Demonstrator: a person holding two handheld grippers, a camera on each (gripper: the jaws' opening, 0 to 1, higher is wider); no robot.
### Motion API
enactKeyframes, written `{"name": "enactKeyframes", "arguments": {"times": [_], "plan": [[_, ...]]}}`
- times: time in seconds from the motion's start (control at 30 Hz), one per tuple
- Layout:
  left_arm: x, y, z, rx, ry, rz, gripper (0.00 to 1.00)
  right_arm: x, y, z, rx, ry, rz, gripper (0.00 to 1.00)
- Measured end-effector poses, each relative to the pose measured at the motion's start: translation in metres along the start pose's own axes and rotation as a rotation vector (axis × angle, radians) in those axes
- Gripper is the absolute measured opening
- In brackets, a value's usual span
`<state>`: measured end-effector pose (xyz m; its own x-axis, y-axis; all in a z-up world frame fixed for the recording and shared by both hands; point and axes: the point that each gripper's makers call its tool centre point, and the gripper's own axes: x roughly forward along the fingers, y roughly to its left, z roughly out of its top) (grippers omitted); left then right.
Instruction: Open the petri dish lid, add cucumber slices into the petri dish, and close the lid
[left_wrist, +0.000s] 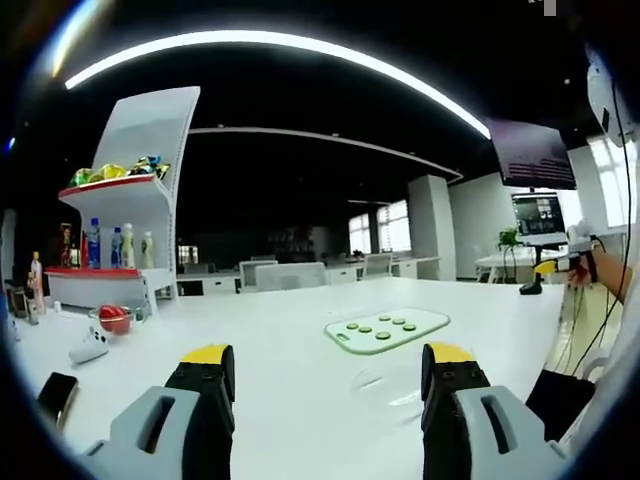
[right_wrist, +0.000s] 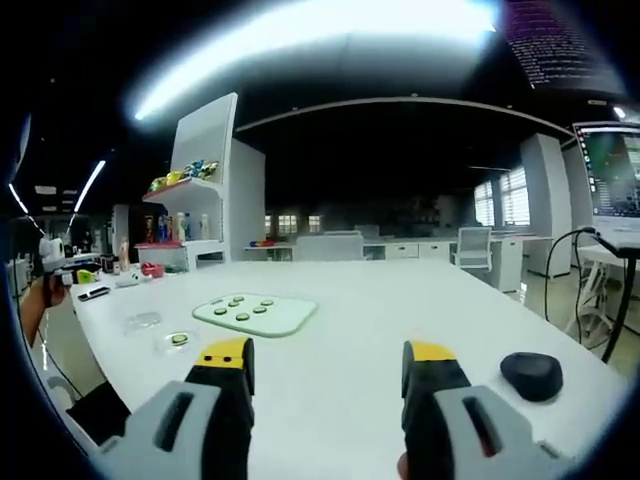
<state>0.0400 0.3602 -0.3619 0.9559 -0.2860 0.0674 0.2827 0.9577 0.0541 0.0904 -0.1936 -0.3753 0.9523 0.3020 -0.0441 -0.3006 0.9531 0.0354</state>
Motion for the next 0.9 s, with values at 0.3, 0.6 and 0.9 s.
{"name": "enactKeyframes", "arguments": {"times": [0.3, 0.6, 0.9], "plan": [[0.001, -0.002, -0.007, 0.012, 0.024, -0.033, 0.76, 0.005, -0.001, 0.007, 0.027, -0.009, 0.035, 0.6], [0.001, -0.005, -0.002, 0.05, 0.025, -0.099, 0.75, 0.014, 0.002, 0.022, 0.029, -0.039, 0.079, 0.63], [0.003, -0.011, 0.003, 0.04, 0.011, -0.198, 0.76, 0.021, 0.014, 0.037, 0.007, -0.061, 0.16, 0.67]]}}
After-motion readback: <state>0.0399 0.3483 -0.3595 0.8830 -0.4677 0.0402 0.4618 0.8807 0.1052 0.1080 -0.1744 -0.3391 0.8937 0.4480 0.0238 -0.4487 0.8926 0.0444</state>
